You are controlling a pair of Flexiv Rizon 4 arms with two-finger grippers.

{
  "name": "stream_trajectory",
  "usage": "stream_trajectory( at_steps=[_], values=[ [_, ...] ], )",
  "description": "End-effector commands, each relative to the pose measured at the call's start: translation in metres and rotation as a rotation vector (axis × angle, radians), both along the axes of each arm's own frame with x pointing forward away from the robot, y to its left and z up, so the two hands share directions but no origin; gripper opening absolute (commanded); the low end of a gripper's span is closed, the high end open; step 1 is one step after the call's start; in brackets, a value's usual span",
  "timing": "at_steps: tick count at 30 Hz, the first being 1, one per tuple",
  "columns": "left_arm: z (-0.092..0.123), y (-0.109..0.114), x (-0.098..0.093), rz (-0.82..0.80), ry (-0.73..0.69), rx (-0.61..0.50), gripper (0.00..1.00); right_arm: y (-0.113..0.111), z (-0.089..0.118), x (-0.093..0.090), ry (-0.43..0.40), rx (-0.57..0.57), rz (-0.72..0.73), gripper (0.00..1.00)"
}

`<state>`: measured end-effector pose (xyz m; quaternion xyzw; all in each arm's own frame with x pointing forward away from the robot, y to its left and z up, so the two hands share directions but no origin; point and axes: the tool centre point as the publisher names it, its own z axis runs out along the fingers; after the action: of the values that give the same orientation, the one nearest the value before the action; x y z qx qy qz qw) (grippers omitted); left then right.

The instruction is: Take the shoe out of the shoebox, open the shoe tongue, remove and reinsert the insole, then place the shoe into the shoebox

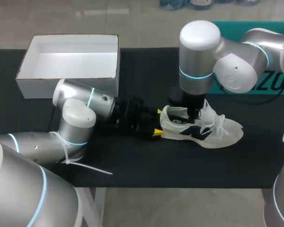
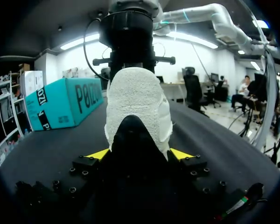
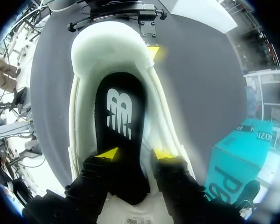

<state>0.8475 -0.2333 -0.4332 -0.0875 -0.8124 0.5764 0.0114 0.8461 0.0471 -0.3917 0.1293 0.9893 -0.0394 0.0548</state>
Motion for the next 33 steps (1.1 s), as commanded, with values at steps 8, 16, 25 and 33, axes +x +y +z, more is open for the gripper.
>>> stream_trajectory(
  at_steps=[8,16,25,33],
  values=[
    [-0.003,-0.002,-0.001,-0.002,0.000,0.002,0.00,0.004,-0.025,0.002,0.012,-0.002,0.000,0.47],
    [-0.003,-0.002,-0.001,-0.002,0.000,0.002,0.00,0.023,-0.080,0.000,0.093,0.014,0.036,0.47],
    [-0.003,-0.002,-0.001,-0.002,0.000,0.002,0.00,0.021,-0.088,-0.020,0.141,0.035,0.043,0.00],
    [-0.003,-0.002,-0.001,-0.002,0.000,0.002,0.00,0.012,-0.070,-0.022,0.120,0.033,0.032,0.00]
  ],
)
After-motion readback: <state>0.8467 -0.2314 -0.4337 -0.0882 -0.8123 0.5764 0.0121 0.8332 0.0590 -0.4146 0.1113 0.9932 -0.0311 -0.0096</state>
